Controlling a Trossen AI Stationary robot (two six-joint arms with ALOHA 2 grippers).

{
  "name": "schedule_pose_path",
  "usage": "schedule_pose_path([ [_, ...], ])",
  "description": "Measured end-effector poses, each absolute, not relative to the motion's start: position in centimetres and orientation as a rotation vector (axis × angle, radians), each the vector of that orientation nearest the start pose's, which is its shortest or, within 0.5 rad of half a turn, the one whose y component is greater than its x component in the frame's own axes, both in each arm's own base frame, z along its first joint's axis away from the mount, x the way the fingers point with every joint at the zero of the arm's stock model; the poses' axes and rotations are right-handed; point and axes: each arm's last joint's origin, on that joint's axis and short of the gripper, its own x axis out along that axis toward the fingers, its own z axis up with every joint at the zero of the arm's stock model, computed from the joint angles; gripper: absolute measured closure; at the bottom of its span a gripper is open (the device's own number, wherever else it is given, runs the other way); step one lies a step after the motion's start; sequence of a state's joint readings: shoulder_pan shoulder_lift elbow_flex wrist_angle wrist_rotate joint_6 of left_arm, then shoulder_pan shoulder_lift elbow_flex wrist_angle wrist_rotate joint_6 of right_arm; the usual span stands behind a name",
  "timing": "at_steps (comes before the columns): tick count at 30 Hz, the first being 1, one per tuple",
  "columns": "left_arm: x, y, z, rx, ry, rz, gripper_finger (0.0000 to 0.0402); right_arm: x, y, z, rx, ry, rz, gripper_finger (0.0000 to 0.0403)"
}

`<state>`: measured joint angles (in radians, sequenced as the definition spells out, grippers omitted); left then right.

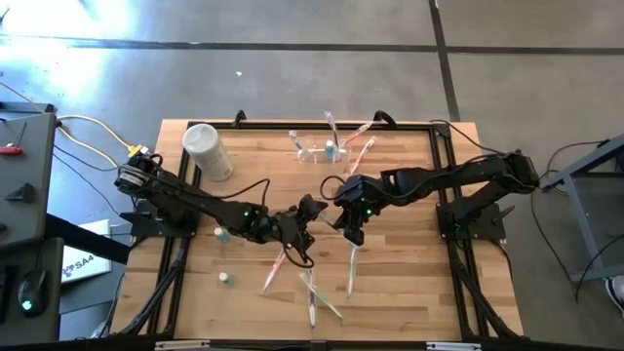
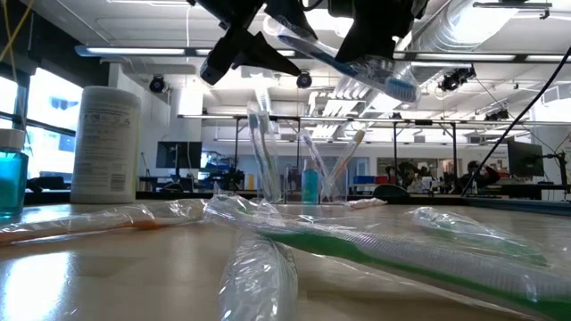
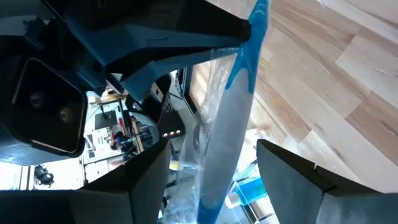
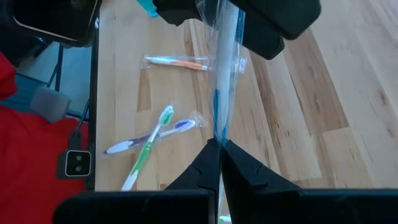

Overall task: Pick & Place toothbrushing station
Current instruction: Put the blue toothbrush into the transparent organizer

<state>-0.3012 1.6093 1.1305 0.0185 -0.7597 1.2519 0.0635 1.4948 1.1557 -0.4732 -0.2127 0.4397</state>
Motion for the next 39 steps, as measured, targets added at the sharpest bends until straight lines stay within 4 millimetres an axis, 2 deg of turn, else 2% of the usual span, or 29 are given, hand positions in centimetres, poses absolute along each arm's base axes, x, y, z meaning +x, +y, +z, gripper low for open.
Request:
schedule_pose_path([
  [4, 34.47, -8.62, 26.83, 1.445, 0.643, 0.143, 0.0219, 31.63, 2.62, 27.24, 0.473, 0.854, 0.079, 0.0399],
  [15, 34.35, -8.59, 26.53, 1.476, 0.667, 0.117, 0.0389, 31.65, 2.63, 27.33, 0.462, 0.847, 0.09, 0.0399],
  [35, 34.12, -8.5, 26.21, 1.44, 0.709, 0.12, 0.0393, 32.04, 2.64, 27.69, 0.404, 0.787, 0.123, 0.0399],
  [39, 34.03, -8.47, 26.06, 1.444, 0.724, 0.114, 0.0393, 31.88, 2.63, 27.52, 0.405, 0.811, 0.117, 0.0381],
])
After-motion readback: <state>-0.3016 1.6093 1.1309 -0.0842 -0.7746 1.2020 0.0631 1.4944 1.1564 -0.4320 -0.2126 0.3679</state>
